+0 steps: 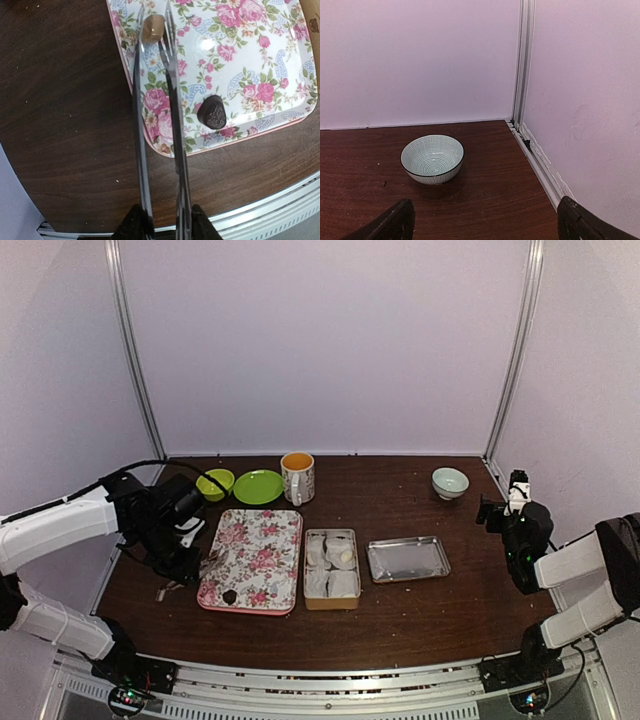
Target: Pack the chocolate
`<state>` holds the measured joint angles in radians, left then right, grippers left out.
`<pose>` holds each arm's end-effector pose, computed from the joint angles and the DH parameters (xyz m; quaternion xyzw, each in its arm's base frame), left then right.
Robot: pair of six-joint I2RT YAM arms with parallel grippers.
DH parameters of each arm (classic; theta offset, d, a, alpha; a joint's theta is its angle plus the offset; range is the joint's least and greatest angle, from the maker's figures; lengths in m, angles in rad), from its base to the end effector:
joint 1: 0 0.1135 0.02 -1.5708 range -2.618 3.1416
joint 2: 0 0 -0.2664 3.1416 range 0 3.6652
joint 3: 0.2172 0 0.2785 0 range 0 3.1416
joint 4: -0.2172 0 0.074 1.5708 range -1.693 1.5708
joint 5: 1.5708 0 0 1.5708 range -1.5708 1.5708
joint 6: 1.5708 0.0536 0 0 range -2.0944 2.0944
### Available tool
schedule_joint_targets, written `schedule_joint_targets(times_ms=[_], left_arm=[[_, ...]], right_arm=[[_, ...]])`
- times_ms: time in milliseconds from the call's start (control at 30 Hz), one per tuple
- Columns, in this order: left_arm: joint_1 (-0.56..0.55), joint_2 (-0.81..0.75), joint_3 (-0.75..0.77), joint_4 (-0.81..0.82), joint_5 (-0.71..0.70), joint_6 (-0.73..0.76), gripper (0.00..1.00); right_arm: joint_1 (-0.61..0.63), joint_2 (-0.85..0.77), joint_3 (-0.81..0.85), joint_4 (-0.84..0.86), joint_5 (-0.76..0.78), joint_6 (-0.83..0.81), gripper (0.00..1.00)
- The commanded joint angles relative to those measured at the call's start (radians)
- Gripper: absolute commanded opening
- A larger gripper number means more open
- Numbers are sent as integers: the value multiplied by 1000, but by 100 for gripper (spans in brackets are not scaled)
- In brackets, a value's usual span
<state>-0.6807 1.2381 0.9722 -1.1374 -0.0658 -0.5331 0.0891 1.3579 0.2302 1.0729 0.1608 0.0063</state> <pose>0.1828 -0.1435 0.2260 0.0707 0.9934 -0.0208 0.0874 0.2610 0.0147 0.1470 0.0252 0.7255 -0.0256 0.6873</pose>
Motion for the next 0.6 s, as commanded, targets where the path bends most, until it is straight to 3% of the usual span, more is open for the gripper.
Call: schedule_joint_targets(times_ms=[0, 367, 567], left_arm=[[-3, -8, 40, -27, -5, 2, 29], [-3, -14, 61, -27, 12, 6, 28], [-4, -24, 81, -24, 19, 19, 20]], right_arm=[[-5, 1, 17, 21, 14, 6, 100], [-4, 1, 17, 21, 14, 6, 100], [-4, 1, 18, 21, 13, 5, 100]])
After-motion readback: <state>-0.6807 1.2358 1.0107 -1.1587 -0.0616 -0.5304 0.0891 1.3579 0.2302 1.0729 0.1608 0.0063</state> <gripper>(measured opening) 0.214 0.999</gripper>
